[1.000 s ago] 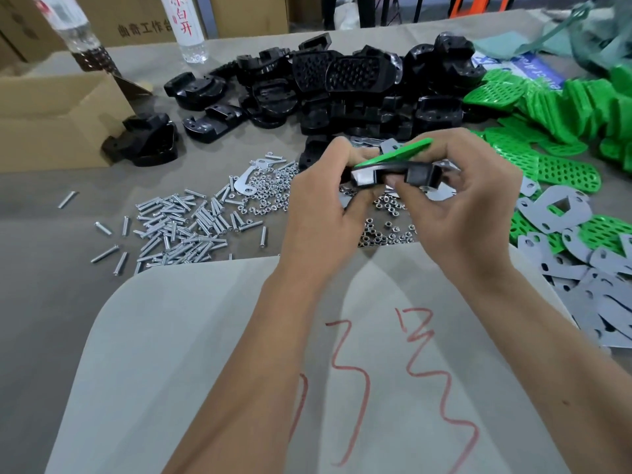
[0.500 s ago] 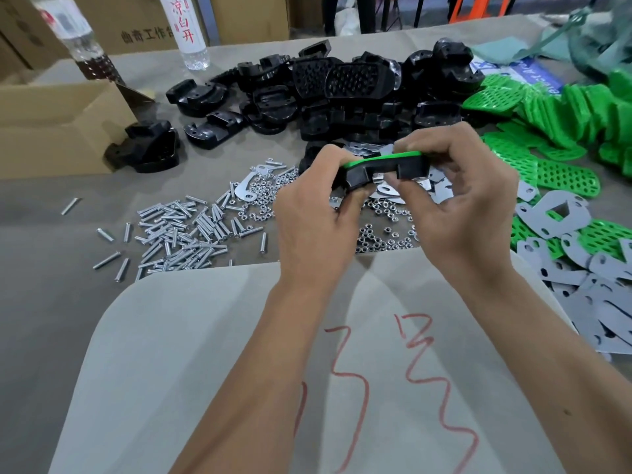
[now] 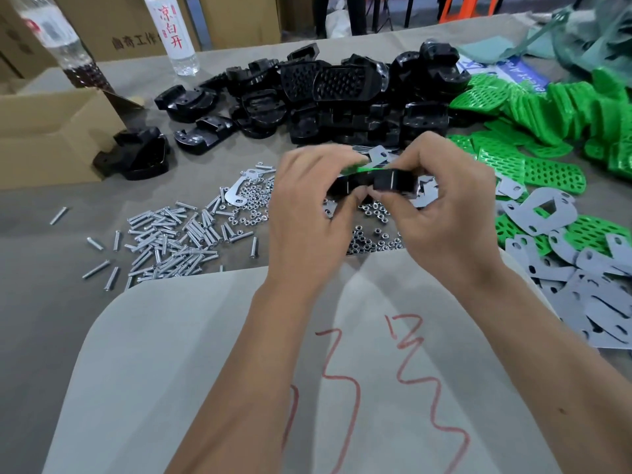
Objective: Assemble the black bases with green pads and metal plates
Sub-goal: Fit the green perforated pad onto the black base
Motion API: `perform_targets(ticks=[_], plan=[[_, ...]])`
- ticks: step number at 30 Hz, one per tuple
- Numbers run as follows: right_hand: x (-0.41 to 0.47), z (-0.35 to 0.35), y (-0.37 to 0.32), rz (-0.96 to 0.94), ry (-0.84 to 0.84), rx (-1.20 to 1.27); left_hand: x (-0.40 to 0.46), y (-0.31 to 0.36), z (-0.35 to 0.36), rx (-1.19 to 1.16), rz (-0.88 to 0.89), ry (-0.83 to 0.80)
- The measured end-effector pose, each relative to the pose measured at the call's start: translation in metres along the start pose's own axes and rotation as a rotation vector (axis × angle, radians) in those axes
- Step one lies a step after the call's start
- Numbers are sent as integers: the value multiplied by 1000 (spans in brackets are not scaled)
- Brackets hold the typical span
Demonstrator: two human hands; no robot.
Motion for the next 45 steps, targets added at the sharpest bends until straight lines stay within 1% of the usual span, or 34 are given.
perform_targets(ticks=[1,2,3,4,5,6,7,8,9,11,14,16,19,21,22,27,29,32,35,38,42,45], plan=[[-1,2,-2,-30,14,-36,-1,3,2,16,-57,46],[-1,4,-3,-55,32,-64,-2,7,4,7,-172,95],[-2,6,-3,-71,54,-84,-4,10,6,-47,-331,134],[-2,7,-3,-85,78,-102,-5,13,8,-166,-523,170],[-2,8,-3,-99,104,-124,-4,15,9,-361,-708,171],[-3,8,-3,-115,129,-154,-3,18,12,-585,-879,109],[-3,9,-3,-131,153,-188,-2,22,12,-762,-988,24],[-3,9,-4,-143,170,-215,-1,23,12,-892,-1025,-47],[-4,10,-6,-147,182,-233,0,23,12,-969,-1003,-76],[-4,11,-7,-147,174,-229,1,24,11,-1015,-952,-20],[-6,12,-4,-120,11,-71,1,14,6,-992,-990,62],[-7,12,-1,18,-59,69,2,4,0,-893,-982,67],[-8,14,6,370,-47,249,6,-5,-7,-846,-929,40],[-6,14,12,565,-94,475,7,-8,-7,-800,-885,8],[-6,14,15,612,-126,566,7,-9,-7,-769,-866,-4],[-4,9,18,691,-288,780,5,-7,-6,-774,-769,-67],[-4,9,19,702,-279,773,4,-4,-3,-808,-775,-82],[-3,9,18,700,-203,752,2,-2,3,-877,-843,-71],[-3,7,15,703,-170,750,2,-3,4,-903,-879,-80],[-4,7,15,708,-181,778,1,-3,3,-941,-857,-149],[-3,6,15,698,-216,850,2,-4,0,-971,-857,-171],[-2,6,14,668,-257,892,2,-4,-1,-982,-895,-176]])
Point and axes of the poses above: each hand's wrist, its own x-axis towards the middle knuckle, its own z-axis out of the palm, y = z × x, the point moved 1 cm from there along x, towards the middle knuckle, and after that the axes turned 2 degrees about -x, right-handed, at the moved point
